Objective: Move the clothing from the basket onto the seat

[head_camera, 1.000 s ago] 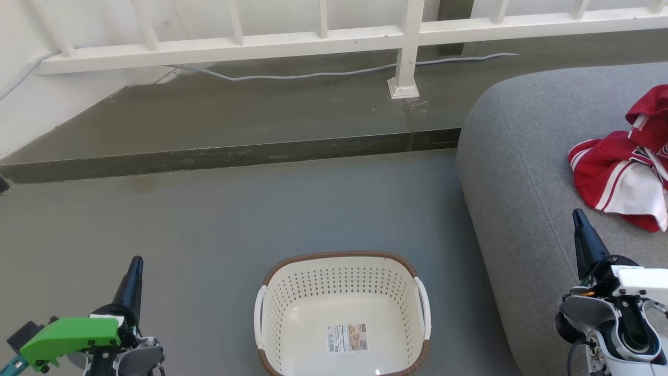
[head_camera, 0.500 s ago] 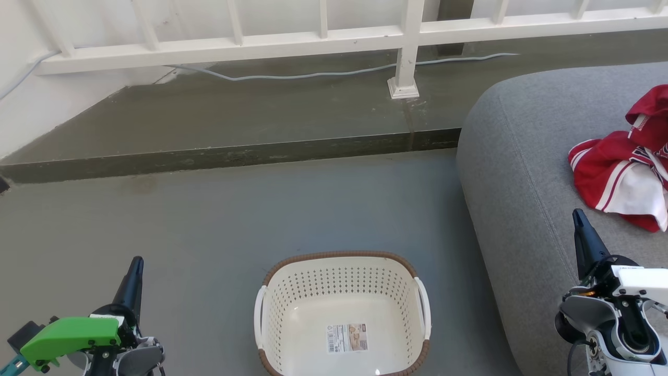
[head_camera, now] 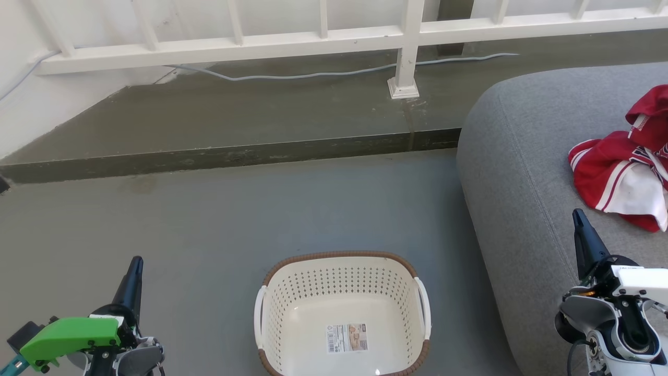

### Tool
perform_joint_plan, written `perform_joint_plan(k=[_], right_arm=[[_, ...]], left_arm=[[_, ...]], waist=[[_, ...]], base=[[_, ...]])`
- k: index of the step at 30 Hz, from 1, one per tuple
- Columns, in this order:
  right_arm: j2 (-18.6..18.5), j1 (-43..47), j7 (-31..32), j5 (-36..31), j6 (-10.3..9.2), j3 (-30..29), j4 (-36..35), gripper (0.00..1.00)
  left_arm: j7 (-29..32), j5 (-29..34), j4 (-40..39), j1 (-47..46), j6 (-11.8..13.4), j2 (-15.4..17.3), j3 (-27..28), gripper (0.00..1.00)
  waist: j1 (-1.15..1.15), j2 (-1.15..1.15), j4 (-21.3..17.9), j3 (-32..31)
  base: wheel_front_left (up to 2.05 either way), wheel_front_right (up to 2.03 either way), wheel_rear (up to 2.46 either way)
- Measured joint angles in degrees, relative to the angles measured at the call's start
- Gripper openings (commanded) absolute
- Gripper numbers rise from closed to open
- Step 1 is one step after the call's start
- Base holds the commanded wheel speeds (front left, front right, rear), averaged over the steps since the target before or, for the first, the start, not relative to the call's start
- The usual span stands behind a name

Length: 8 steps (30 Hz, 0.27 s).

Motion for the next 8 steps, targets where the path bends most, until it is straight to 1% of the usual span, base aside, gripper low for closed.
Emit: perform_joint_plan(k=[8], right_arm=[[0.01,-0.01,0.00,0.00,0.00,0.00,0.00,0.00]], left_arm=[[0.00,0.00,0.02,-0.02,-0.11,-0.01,0.03,0.00]], waist=[[0.00,0.00,0.00,0.00]], base=[[0.00,0.00,0.00]])
